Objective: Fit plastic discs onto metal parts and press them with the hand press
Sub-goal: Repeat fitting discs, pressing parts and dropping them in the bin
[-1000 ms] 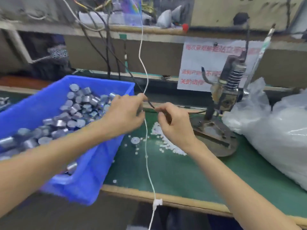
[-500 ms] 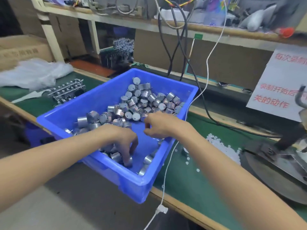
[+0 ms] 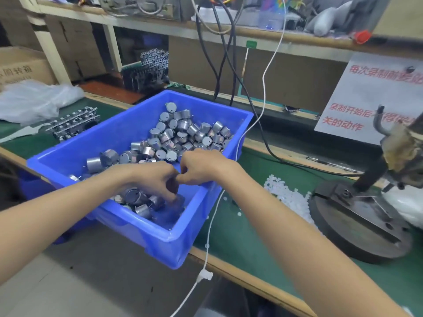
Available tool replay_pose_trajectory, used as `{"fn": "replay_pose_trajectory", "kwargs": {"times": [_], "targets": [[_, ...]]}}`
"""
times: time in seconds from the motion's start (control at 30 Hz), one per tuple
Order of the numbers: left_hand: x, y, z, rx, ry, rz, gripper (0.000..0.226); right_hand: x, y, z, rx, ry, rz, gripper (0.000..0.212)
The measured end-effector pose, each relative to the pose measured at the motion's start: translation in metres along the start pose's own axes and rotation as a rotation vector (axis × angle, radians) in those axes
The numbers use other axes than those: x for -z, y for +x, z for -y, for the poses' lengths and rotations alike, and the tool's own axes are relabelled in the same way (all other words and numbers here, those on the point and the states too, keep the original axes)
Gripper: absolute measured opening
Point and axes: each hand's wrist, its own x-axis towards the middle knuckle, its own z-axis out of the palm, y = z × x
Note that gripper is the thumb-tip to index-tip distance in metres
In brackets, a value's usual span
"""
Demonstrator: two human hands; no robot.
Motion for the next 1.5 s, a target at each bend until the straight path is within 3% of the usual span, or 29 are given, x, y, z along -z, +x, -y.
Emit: {"fn": "replay_pose_trajectory", "kwargs": {"times": [0.1, 0.2, 0.37, 0.5, 0.6, 0.67, 0.77, 0.87, 0.93, 1.03, 1.13, 1.23, 1.37, 1.5], "targets": [[0.011, -0.004, 0.0, 0.009, -0.123, -0.321, 0.017, 0.005, 0.0, 0.001, -0.029, 0.007, 0.008, 0.027], [0.022, -0.011, -0.008, 0.005, -0.104, -0.529, 0.022, 0.008, -0.002, 0.001, -0.059, 0.149, -0.038, 0.029], [0.038, -0.024, -0.057, -0.08, -0.005, -0.854, 0.032, 0.016, -0.03, -0.017, -0.037, 0.652, -0.411, 0.036], [0.028, -0.013, -0.123, -0.221, -0.035, -1.054, 0.035, 0.018, -0.071, -0.046, 0.034, 0.901, -0.685, 0.015], [-0.001, 0.005, -0.162, -0.22, -0.097, -1.013, 0.045, -0.002, -0.102, -0.075, -0.038, 1.028, -0.769, 0.023], [-0.031, 0.023, -0.179, -0.17, -0.149, -0.872, 0.047, -0.025, -0.119, -0.097, -0.172, 1.016, -0.753, 0.026], [-0.081, 0.055, -0.181, -0.017, -0.216, -0.553, 0.043, -0.066, -0.144, -0.12, -0.416, 0.875, -0.651, 0.022], [-0.116, 0.076, -0.159, 0.1, -0.243, -0.404, 0.034, -0.106, -0.166, -0.127, -0.443, 0.931, -0.466, 0.011], [-0.129, 0.081, -0.147, 0.098, -0.288, -0.441, 0.024, -0.125, -0.175, -0.125, -0.391, 1.015, -0.422, 0.011], [-0.134, 0.082, -0.142, 0.067, -0.347, -0.526, 0.004, -0.138, -0.179, -0.122, -0.423, 1.117, -0.518, 0.019], [-0.134, 0.081, -0.144, 0.014, -0.371, -0.548, 0.01, -0.145, -0.179, -0.118, -0.457, 1.188, -0.595, 0.017], [-0.134, 0.079, -0.154, -0.095, -0.565, -0.532, 0.016, -0.15, -0.18, -0.117, -0.463, 1.156, -0.678, 0.015], [-0.145, 0.08, -0.156, -0.21, -0.565, -0.53, 0.014, -0.155, -0.182, -0.118, -0.467, 1.1, -0.693, 0.021], [-0.152, 0.077, -0.147, -0.259, -0.661, -0.532, 0.027, -0.154, -0.181, -0.117, -0.469, 1.022, -0.697, 0.022]]}}
